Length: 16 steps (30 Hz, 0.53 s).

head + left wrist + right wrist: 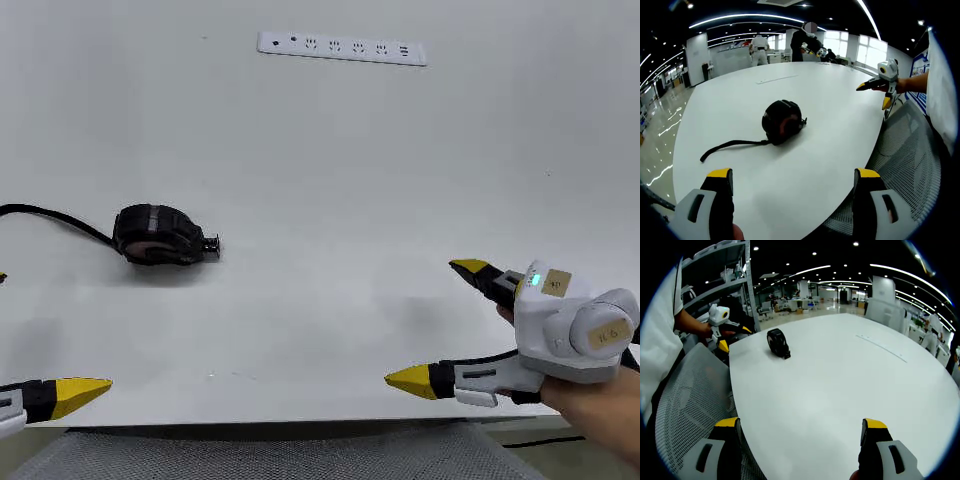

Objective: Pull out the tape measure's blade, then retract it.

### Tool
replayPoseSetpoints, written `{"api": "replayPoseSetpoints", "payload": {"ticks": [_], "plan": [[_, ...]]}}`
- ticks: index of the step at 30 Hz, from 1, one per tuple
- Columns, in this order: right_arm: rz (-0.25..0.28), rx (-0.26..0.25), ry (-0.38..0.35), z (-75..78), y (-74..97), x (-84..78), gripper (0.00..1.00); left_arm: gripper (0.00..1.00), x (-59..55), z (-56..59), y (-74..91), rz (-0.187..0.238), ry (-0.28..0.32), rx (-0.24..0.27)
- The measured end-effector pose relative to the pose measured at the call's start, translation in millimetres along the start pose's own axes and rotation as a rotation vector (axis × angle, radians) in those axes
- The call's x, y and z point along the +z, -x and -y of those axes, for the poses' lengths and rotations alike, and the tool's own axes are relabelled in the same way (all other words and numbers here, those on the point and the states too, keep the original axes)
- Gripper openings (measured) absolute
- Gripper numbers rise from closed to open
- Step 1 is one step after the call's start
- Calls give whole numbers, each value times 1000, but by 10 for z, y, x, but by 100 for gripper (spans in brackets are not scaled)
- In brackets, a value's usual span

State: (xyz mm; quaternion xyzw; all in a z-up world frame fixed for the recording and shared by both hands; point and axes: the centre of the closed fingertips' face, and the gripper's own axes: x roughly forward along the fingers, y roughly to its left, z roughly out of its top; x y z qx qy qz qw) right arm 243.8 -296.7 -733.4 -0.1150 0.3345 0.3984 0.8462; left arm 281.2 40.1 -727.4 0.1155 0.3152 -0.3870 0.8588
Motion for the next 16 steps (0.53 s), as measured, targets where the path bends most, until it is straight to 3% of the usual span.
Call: {"api": "replayPoseSetpoints", "payload": {"ticks": [16], "plan": [[-8,3,3,-11,-1,-16,99,97,-50,-4,-6,-9,3,-3]]}}
